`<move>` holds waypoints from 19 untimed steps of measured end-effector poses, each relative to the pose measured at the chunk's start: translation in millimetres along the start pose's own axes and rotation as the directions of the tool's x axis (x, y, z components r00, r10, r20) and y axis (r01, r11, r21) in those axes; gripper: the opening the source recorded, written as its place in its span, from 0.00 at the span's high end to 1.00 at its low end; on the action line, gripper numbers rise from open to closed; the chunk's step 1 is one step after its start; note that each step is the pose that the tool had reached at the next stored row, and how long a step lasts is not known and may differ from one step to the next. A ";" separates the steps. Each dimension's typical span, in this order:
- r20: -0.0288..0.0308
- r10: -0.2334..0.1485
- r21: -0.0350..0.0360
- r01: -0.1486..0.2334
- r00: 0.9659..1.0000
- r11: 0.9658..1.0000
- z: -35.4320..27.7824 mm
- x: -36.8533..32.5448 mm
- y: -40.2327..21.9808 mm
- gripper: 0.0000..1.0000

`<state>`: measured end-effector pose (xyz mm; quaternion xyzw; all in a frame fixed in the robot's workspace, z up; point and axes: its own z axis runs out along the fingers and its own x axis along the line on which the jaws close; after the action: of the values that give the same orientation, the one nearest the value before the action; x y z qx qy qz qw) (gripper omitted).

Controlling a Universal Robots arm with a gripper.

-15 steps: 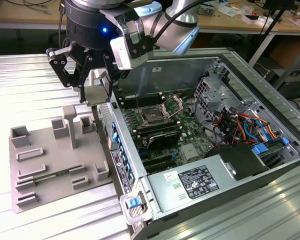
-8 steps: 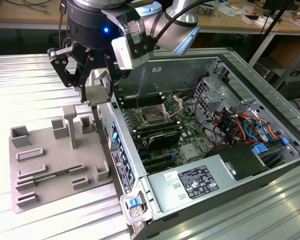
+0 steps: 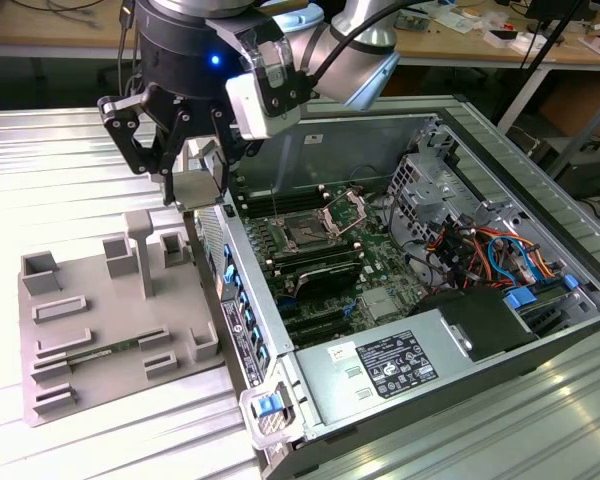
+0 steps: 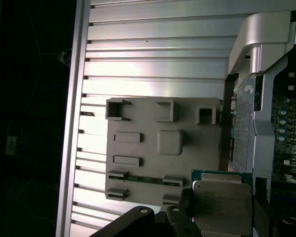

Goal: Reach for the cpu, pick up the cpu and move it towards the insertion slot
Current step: 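Pick up the cpu and move it towards the insertion slot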

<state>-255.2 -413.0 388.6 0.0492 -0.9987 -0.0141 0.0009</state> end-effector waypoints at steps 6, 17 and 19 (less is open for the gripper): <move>0.000 0.000 0.000 0.000 1.000 1.000 0.0 -1.4 -0.1 0.45; 0.000 0.000 0.000 0.000 1.000 1.000 0.0 -4.3 -0.4 0.45; 0.000 0.000 0.000 0.000 1.000 1.000 0.0 -4.8 -0.5 0.45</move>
<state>-250.4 -413.0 388.6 0.0492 -0.9987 -0.0141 0.0009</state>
